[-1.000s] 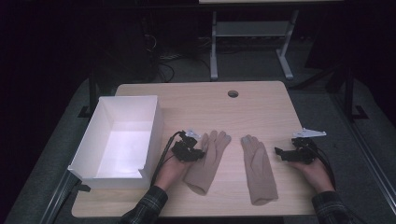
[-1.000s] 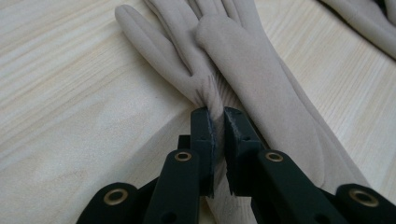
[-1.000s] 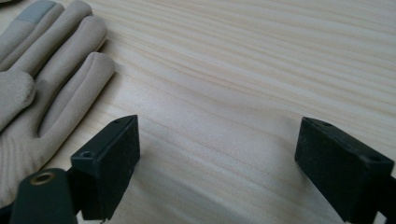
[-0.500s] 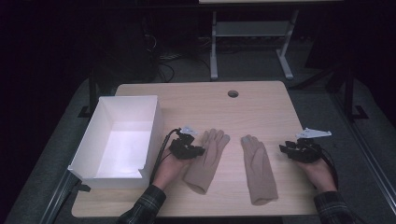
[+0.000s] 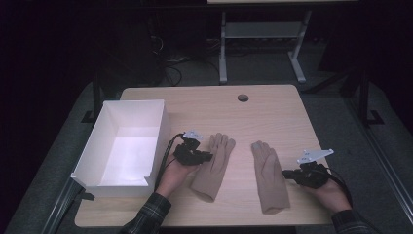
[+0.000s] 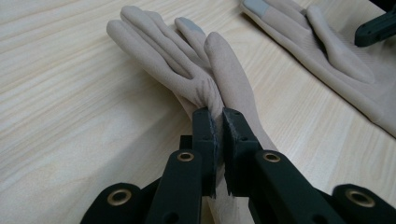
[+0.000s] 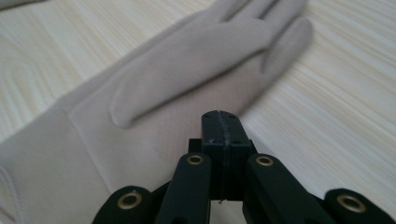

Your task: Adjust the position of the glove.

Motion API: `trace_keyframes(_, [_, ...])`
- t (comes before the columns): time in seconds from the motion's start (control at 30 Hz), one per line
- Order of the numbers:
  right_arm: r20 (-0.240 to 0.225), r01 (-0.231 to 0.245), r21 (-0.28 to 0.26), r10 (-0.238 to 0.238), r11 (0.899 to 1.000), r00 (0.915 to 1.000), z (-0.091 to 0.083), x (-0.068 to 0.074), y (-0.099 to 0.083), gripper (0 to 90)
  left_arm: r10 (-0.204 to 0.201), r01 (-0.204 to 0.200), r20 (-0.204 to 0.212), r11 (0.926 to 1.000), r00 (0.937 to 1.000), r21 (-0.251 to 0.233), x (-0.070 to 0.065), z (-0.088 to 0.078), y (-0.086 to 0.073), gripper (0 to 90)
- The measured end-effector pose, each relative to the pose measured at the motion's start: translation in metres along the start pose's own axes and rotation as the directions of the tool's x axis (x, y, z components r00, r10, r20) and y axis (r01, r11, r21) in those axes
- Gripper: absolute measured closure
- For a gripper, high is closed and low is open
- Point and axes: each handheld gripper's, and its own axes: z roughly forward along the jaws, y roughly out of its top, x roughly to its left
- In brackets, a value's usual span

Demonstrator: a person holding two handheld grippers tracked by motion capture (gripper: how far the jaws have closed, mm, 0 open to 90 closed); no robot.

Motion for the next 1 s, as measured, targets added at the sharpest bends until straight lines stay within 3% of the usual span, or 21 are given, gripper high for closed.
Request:
trace_keyframes(0.2, [-0.07,0.016,0.003,-0.016,1.0,0.9975,0.009,0.004,0.005,90.0,-0.004,0.004,0.016,1.0,0.9999,-0.003,-0.001,0.001,0.0,84.2])
trace_keyframes(0.47, [-0.115,0.042,-0.003,-0.042,0.999,0.9924,0.024,0.013,0.019,90.0,-0.012,0.012,0.023,0.9997,0.9997,-0.022,-0.001,0.003,0.006,84.2])
trace_keyframes(0.73, [-0.137,0.077,-0.003,-0.077,0.997,0.9876,0.038,0.02,0.035,90.0,-0.008,0.009,0.028,0.9996,0.9996,-0.026,0.002,0.012,0.017,84.2])
trace_keyframes(1.0, [-0.134,0.082,-0.01,-0.083,0.997,0.9876,0.041,0.02,0.037,90.0,0.007,-0.006,0.036,0.9993,0.9993,-0.037,-0.003,0.025,0.03,84.1])
